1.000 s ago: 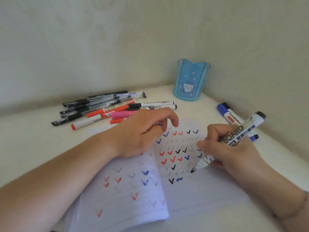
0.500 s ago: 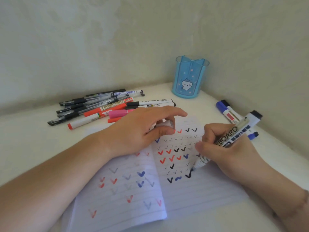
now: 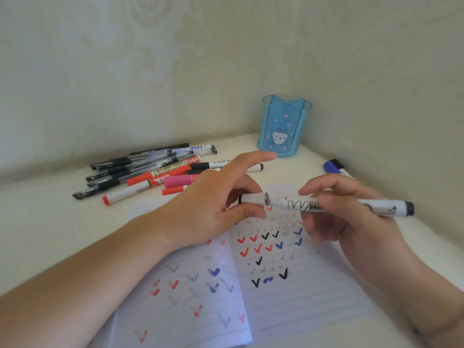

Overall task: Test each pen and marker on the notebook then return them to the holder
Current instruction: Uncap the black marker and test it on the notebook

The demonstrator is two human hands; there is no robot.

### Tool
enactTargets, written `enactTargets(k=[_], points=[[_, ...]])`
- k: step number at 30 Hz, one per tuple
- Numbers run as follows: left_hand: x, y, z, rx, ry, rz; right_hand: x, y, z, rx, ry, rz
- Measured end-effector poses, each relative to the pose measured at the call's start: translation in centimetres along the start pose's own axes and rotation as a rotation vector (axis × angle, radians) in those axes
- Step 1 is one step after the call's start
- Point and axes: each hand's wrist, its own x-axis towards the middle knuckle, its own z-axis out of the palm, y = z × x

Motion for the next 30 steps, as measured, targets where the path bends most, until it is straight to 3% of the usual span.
enactTargets(k=[7, 18, 25, 27, 30], points=[[-0.4, 0.7, 0.4, 0.091, -0.045, 0.13, 0.1, 0.4, 0.7, -0.003, -0.074, -0.036], [-1.0, 1.3, 1.1, -0.061, -0.008, 0.168, -0.6, 0.5, 0.9, 0.007, -0.162, -0.152], [0.0, 0.6, 0.7, -0.127, -0.013, 0.066, 0.1, 0.3, 0.7, -0.123, -0.089, -0.103], [0.0, 0.6, 0.6, -0.138, 0.007, 0.038, 0.3, 0.4, 0.7, -0.212, -0.016, -0.144], [0.0, -0.5, 0.0, 0.077, 0.024, -0.027, 0.9, 0.3, -1.1, -0.38, 0.117, -0.315]])
